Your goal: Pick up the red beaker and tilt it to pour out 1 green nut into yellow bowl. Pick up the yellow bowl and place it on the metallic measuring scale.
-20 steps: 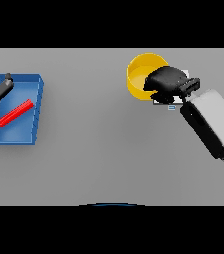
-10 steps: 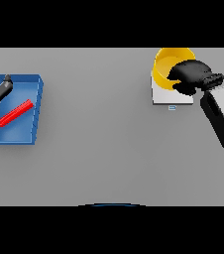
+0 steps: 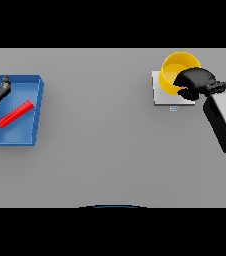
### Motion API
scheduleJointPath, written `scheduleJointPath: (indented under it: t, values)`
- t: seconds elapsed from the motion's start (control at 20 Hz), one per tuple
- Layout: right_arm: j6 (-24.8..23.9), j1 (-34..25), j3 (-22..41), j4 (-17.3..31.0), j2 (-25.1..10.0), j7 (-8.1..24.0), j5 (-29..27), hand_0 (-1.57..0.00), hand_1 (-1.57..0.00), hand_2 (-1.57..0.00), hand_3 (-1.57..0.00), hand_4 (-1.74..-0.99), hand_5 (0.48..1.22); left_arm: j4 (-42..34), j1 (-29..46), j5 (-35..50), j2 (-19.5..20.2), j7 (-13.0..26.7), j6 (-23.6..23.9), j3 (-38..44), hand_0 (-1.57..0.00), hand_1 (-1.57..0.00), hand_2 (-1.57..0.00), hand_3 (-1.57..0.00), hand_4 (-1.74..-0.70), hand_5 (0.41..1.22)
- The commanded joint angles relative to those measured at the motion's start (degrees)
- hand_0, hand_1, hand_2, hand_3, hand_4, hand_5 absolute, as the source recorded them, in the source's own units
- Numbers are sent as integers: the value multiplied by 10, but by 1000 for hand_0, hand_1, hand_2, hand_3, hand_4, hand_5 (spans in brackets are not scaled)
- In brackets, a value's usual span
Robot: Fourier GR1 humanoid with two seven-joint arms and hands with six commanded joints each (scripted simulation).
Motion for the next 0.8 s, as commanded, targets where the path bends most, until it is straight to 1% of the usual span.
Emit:
scheduleJointPath:
  t: [0.0, 0.05, 0.1, 0.15, 0.2, 0.3, 0.35, 0.4, 0.45, 0.5, 0.55, 0.65, 0.75]
  values:
    - [-5, 3, 0, 0, 2, -5, -1, -1571, -1571, -1345, -1403, -1741, 1221, 4, -2, -1, -3, -4, 1, -1, 1, 1, 1, 1, -726, 673]
    - [-5, 3, -2, 3, 2, -11, -3, -1556, -1571, -1338, -1436, -1741, 1221, 3, -6, -6, -3, 1, -1, -5, 1, 1, 1, 1, -723, 671]
    - [-12, -2, -1, 16, 8, -10, 0, -1501, -1571, -1330, -1463, -1741, 1221, 1, -8, -5, 0, 2, -3, -4, 1, 1, 1, 1, -723, 669]
    - [-6, -7, 0, 23, 9, -12, 1, -1464, -1571, -1335, -1451, -1741, 1221, -2, -6, -8, 0, 5, -1, -6, 1, 1, 1, 1, -722, 668]
    - [-7, -9, -4, 24, 9, -9, 0, -1448, -1501, -1382, -1390, -1734, 1221, -3, -7, -9, -1, 6, 0, -8, 1, 1, 1, 1, -724, 667]
    - [0, -13, -7, 22, 11, -8, -4, -1492, -1484, -1450, -1097, -1737, 1221, -2, -13, -11, -4, 13, -1, -10, 1, 1, 1, 1, -724, 671]
    - [-2, -11, -8, 26, 12, -14, -3, -1439, -1337, -1286, -990, -1688, 1221, -2, -18, -11, -3, 17, -2, -9, 1, 1, 1, 1, -722, 671]
    - [5, -7, -9, 15, 8, -9, -6, -1231, -1101, -1091, -890, -1657, 1149, -4, -14, -9, 2, 14, -3, -6, 1, 1, 1, 1, -719, 668]
    - [8, -10, -5, 21, 10, -7, -2, -990, -882, -921, -796, -1629, 1080, -1, -14, -8, 0, 14, -4, -7, 1, 1, 1, 1, -719, 668]
    - [15, -17, 0, 23, 11, -2, 5, -792, -705, -782, -723, -1609, 1029, 2, -15, -9, -5, 12, -3, -9, 1, 1, 1, 1, -719, 667]
    - [17, -18, 5, 24, 11, -4, 9, -634, -564, -660, -661, -1593, 987, 1, -14, -10, -8, 14, -1, -10, 1, 1, 1, 1, -718, 666]
    - [16, -18, 12, 28, 11, -15, 15, -405, -360, -464, -552, -1567, 929, 0, -12, -8, -9, 7, -1, -9, 1, 1, 1, 1, -721, 663]
    - [14, -17, 17, 24, 7, -33, 17, -259, -230, -305, -464, -1554, 891, 7, -14, -10, -12, 13, 2, -10, 1, 1, 1, 1, -723, 663]
